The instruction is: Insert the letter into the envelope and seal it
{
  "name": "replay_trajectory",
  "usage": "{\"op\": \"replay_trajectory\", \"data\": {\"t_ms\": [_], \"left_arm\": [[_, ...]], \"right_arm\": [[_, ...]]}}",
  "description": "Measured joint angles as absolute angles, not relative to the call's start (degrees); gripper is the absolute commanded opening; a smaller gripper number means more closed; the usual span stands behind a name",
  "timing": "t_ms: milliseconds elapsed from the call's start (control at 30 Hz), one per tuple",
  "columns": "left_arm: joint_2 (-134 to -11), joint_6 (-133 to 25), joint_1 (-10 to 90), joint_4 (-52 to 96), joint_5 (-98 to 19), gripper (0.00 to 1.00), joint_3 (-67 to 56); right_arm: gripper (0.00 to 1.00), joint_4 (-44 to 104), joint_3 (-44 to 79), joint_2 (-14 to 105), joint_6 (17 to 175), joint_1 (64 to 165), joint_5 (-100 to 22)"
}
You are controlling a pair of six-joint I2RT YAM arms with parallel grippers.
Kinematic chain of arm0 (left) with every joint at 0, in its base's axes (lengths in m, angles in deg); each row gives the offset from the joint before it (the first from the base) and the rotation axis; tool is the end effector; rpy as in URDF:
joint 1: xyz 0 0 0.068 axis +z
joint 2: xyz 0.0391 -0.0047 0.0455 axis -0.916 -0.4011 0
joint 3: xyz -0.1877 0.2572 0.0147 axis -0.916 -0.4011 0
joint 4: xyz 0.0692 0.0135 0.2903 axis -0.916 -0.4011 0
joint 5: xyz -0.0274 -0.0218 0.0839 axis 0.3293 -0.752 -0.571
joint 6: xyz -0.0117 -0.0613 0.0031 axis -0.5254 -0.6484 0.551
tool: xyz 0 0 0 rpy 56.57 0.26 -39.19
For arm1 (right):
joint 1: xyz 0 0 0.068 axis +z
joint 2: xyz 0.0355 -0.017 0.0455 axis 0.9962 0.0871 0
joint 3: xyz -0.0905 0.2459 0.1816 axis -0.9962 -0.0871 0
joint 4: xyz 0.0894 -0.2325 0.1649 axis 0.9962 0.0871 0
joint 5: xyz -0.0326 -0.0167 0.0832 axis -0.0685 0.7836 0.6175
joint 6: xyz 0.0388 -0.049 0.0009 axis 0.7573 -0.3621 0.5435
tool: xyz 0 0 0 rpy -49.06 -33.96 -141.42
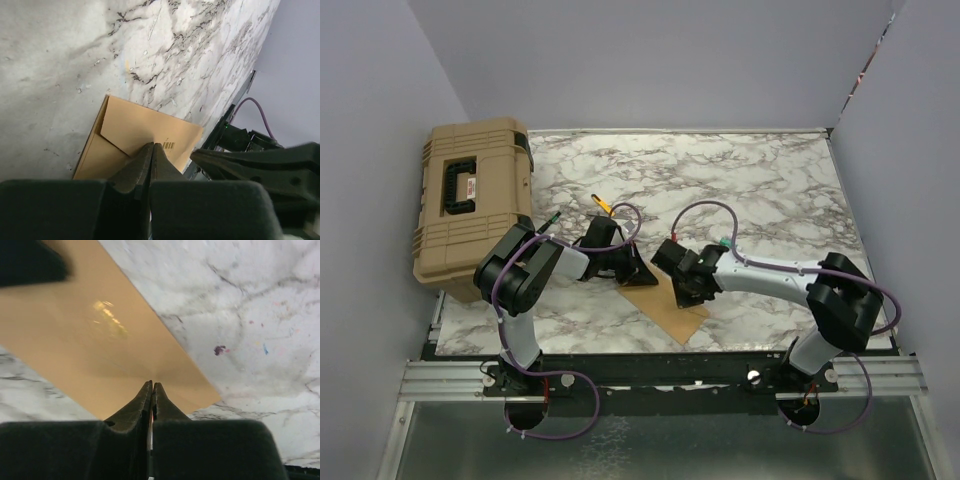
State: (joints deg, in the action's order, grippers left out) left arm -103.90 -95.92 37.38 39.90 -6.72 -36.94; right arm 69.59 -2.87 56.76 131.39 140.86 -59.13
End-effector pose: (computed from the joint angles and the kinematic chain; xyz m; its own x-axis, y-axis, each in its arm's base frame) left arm 0.2972 -0.2002 0.0983 -0.9892 -0.1405 -0.0427 -0.0404 0.5398 -0.8409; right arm 0.1901 0.2614 0.1839 -0.9298 -0.2019 -0.3077 -0.2081 0.9780 -0.0129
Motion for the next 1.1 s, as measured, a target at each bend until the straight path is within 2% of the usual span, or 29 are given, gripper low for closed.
{"op": "replay_trajectory", "data": {"t_ms": [133, 533, 1100], "left_arm": [[-103.9, -95.7, 37.4, 39.8, -6.7, 0.0, -36.9], [-103.9, -95.4, 37.4, 39.1, -6.7, 0.0, -36.6], [-103.7, -95.8, 37.5, 39.2, -6.8, 0.0, -36.7]], "right_arm": [[0.1, 69.0, 3.6, 57.5, 130.3, 140.9, -59.4], [0.06, 66.5, 15.4, 70.9, 129.1, 140.9, -60.5], [0.07, 60.8, 9.0, 69.7, 129.6, 140.9, -59.5]]}}
